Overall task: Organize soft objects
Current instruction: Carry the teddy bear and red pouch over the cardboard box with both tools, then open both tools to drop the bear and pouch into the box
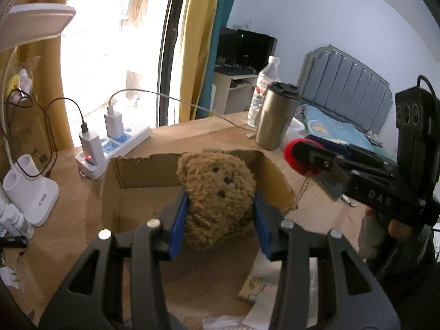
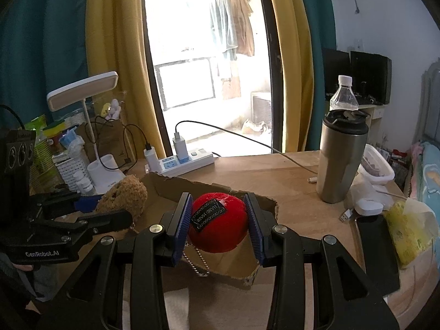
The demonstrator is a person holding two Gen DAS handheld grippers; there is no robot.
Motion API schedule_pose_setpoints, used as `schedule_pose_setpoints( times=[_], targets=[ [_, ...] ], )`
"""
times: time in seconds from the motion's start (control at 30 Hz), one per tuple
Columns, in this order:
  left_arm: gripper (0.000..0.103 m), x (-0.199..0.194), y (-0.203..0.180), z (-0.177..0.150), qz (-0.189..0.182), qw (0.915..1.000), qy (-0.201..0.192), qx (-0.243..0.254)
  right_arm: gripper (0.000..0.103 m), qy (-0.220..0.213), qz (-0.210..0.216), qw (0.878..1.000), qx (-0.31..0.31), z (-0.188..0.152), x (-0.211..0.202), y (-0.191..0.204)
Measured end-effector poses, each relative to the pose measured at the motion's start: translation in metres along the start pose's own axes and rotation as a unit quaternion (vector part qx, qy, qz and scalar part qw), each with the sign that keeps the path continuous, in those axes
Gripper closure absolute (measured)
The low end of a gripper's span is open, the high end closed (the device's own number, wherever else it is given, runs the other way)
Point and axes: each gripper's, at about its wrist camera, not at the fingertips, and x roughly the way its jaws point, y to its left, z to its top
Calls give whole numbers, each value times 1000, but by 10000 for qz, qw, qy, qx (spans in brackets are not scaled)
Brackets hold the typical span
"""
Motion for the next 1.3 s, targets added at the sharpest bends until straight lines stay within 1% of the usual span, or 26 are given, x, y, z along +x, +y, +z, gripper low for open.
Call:
schedule_pose_setpoints(
  times=[0.27,0.5,0.73,0.9,1.07,1.13,1.2,1.23,1.27,1.3],
  targets=[
    [57,32,3,5,-45,9998,178,-42,61,140,-26,9999,44,2,25,-17],
    [57,62,1,5,-161,9990,420,-19,61,414,-21,9990,143,-10,49,-26],
    [56,85,1,-1,-224,9972,719,-47,62,692,-6,9975,170,-20,63,-29],
    [50,87,3,-2,-206,9964,822,-81,61,763,-18,9970,160,-22,66,-26],
    [49,85,7,-2,-82,9966,803,-157,59,779,-92,9968,159,-21,65,-24],
    [49,84,9,-2,-56,9963,835,-187,57,781,-122,9967,173,-20,64,-23],
    [49,80,9,-2,-71,9965,814,-182,48,740,-136,9970,176,-19,60,-22],
    [48,78,8,-2,-66,9967,790,-165,48,709,-143,9972,182,-18,57,-21],
    [46,74,7,-2,-89,9971,745,-140,48,694,-149,9973,182,-18,55,-21],
    [35,69,5,-1,-123,9976,677,-103,48,671,-172,9974,180,-17,53,-19]
  ],
)
